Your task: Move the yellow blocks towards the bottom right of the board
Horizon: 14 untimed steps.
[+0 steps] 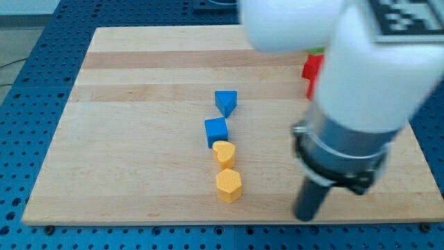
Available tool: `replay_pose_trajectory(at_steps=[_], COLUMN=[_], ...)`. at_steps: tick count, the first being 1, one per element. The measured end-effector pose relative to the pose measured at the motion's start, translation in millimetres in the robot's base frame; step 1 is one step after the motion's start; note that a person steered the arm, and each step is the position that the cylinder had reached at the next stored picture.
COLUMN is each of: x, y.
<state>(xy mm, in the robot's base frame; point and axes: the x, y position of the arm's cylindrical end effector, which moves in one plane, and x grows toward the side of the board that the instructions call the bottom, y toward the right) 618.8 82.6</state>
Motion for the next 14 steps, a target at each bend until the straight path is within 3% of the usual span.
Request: replay_pose_trajectory(at_steps=[2,3,5,7,9,10,11,12,13,14], x=[-0.5,-31.3,-37.6,-0.5,-20.6,-1.1,-14.0,-63.7,-80.4,-81.7], y=[-156.0,-172.6,8.0,-10.7,69.8,-22.5,-157.3,-158.2,-90.4,-105.3])
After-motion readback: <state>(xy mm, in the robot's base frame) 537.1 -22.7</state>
